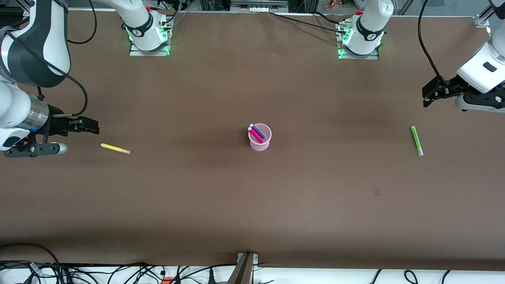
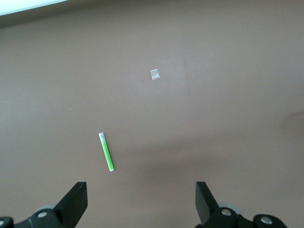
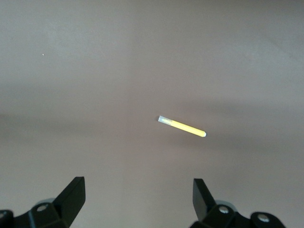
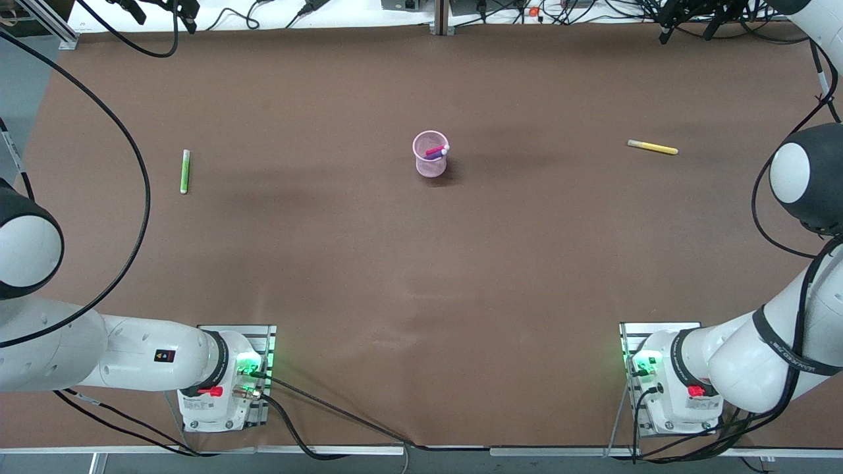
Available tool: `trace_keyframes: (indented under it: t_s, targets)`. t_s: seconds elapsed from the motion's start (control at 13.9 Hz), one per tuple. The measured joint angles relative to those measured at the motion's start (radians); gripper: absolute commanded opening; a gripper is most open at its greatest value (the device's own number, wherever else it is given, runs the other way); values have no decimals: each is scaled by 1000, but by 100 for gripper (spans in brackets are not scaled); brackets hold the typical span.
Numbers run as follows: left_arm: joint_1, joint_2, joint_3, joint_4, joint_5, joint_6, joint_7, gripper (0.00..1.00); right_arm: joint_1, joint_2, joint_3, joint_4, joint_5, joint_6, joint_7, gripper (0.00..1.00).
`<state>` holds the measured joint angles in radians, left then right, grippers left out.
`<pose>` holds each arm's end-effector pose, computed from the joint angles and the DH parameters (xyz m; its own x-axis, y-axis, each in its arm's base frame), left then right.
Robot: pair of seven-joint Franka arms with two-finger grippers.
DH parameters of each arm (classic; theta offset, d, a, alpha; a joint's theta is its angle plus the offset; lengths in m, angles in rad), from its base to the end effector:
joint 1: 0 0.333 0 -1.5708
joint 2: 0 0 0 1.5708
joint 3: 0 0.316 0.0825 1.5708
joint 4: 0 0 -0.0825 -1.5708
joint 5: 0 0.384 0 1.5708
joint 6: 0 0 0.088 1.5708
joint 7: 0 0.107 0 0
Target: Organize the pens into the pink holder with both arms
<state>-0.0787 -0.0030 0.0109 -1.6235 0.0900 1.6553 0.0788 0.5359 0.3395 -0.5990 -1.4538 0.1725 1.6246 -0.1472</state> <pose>0.5602 -0.0291 0.6091 0.9878 -0.1532 0.0273 -0.1502 -0.9844 -0.0922 0.6371 0.0287 0.5096 0.9905 0.0809 -0.1114 0.0817 -0.9967 0.0024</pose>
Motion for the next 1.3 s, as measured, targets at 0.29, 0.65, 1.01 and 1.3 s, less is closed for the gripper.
trace_keyframes:
  t_s: [0.29,0.65,1.01,1.3]
  targets:
    - [0,0,0,2,1,0,0,100,0,0,-19,0,0,-9,0,100]
    - [0,0,0,4,1,0,0,100,-46,-2,-4,5,0,-11,3,100]
    - [0,1,0,5,2,0,0,100,-347,-28,288,48,-30,-47,5,99]
    - [0,1,0,5,2,-2,-2,100,-530,-101,505,44,-124,-82,24,95]
